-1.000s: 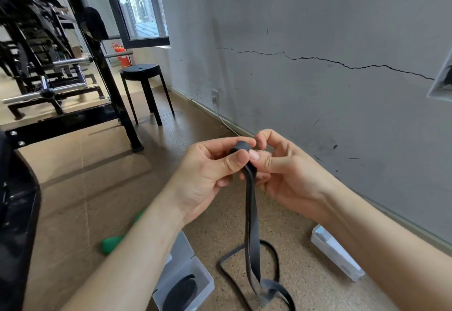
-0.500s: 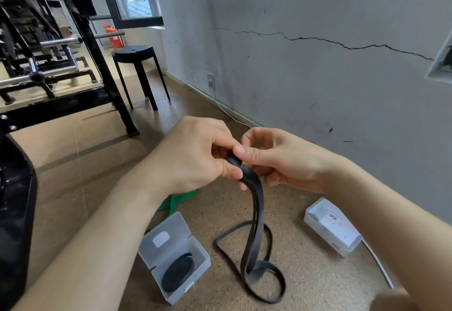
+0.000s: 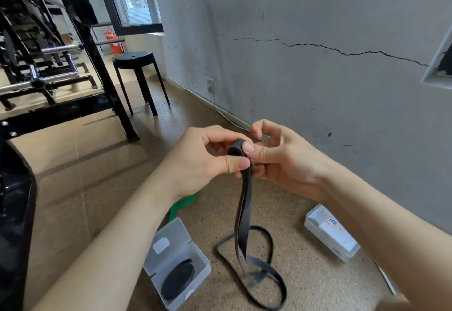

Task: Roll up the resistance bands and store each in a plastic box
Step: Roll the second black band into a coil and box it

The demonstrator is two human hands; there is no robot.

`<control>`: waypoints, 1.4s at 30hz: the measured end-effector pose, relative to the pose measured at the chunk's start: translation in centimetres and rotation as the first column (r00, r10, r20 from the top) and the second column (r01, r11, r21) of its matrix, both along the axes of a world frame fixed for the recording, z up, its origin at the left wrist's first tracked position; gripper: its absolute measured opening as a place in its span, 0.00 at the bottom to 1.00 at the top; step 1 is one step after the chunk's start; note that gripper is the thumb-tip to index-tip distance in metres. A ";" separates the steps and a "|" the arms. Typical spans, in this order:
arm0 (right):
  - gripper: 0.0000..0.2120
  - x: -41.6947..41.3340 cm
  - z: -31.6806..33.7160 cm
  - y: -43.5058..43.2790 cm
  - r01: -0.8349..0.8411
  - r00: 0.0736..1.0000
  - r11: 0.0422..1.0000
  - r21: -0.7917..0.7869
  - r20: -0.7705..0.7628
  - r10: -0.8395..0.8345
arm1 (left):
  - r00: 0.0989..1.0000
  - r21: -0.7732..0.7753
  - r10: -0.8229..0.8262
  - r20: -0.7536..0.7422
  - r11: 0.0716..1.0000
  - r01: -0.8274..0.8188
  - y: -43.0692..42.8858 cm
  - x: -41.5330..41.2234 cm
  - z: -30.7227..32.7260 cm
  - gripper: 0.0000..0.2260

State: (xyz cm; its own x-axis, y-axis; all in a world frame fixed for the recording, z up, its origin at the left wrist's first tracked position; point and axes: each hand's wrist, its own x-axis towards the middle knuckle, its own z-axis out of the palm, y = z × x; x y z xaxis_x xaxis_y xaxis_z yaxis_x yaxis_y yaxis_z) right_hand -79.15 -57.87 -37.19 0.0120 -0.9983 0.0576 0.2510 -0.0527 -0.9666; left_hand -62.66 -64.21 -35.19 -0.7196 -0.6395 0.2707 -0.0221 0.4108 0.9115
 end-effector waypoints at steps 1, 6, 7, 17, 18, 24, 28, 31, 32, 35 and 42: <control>0.17 0.1 0.0 0.0 0.006 1.000 1.000 0.004 -0.008 -0.006 | 0.998 -0.084 0.032 0.045 0.996 -0.029 -0.1 0.0 0.1 0.12; 0.19 0.7 0.2 0.3 0.009 0.974 0.998 0.065 -0.225 0.005 | 0.958 -0.542 0.190 0.212 0.839 -0.046 -0.8 0.6 0.7 0.10; 0.21 0.7 0.3 0.4 0.004 0.957 0.996 0.089 -0.290 0.022 | 0.954 -0.591 0.196 0.226 0.806 -0.026 -0.7 0.6 0.7 0.09; 0.20 0.8 -0.3 0.1 0.051 0.936 0.997 0.052 -0.352 -0.030 | 0.882 -0.743 0.315 0.352 0.667 0.058 -0.2 0.8 1.0 0.07; 0.20 0.8 -0.3 0.0 0.069 0.937 0.997 0.043 -0.347 -0.050 | 0.876 -0.750 0.322 0.358 0.658 0.065 -0.3 0.7 0.9 0.06; 0.20 0.2 -0.1 0.0 0.120 0.979 0.993 0.020 -0.170 -0.115 | 0.954 -0.335 0.185 0.238 0.937 -0.098 -0.8 0.5 0.0 0.14; 0.16 0.0 0.3 0.2 0.048 0.999 0.997 0.056 -0.023 -0.047 | 0.996 0.138 -0.075 -0.043 0.987 0.080 -1.3 0.3 -1.5 0.13; 0.14 -0.1 0.3 0.2 0.018 0.999 0.997 0.073 0.035 -0.020 | 0.994 0.135 -0.068 -0.085 0.988 0.079 -1.4 -0.1 -1.9 0.11; 0.14 -0.1 0.3 0.2 0.008 0.999 0.997 0.081 0.034 -0.011 | 0.993 0.106 -0.067 -0.097 0.991 0.077 -1.4 -0.1 -1.8 0.09; 0.12 -0.2 0.5 0.4 -0.043 0.998 0.991 0.124 -0.042 0.049 | 0.997 -0.018 -0.033 -0.064 0.999 0.032 -1.2 -0.1 -1.3 0.05; 0.26 -0.1 0.8 1.3 0.058 0.796 0.998 0.008 -0.604 -0.042 | 0.970 -0.360 0.199 0.136 0.922 -0.139 -2.3 1.0 -0.5 0.10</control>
